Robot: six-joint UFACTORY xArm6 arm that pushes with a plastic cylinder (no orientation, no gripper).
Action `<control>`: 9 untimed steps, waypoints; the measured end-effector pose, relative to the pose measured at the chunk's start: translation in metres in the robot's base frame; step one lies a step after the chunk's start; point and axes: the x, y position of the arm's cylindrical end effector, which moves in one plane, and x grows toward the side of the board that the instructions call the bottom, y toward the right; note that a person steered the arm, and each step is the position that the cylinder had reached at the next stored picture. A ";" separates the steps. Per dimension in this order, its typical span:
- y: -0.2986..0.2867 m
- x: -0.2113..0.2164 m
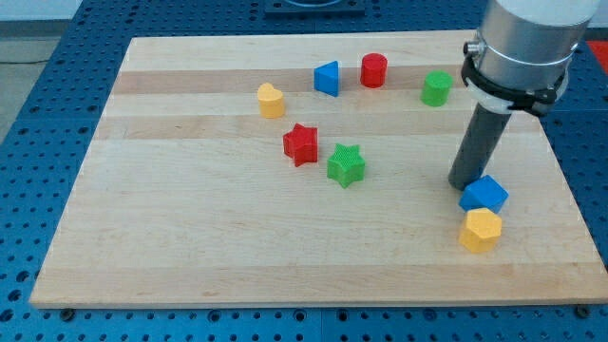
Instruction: Move the green circle above the blue cube
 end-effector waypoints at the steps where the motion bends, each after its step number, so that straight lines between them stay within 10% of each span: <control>1: 0.000 0.005; 5: 0.049 -0.210; 9: -0.011 -0.119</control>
